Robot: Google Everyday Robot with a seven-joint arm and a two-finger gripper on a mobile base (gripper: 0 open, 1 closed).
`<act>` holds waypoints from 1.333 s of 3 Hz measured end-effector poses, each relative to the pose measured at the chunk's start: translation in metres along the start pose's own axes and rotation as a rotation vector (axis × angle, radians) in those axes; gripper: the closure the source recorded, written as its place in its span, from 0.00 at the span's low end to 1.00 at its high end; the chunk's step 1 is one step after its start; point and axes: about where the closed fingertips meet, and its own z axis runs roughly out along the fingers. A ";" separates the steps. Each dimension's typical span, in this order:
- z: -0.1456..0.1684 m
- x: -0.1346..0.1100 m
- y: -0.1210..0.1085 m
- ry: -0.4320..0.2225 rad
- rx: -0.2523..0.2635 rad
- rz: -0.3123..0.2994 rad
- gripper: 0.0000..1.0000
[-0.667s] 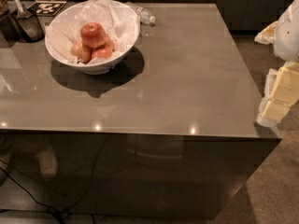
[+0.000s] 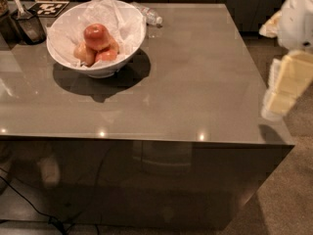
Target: Pick apple from white bowl
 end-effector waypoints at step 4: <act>-0.018 -0.094 -0.050 -0.043 0.093 -0.116 0.00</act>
Offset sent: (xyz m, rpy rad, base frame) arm 0.0248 0.0321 0.0161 -0.0326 0.0092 0.0568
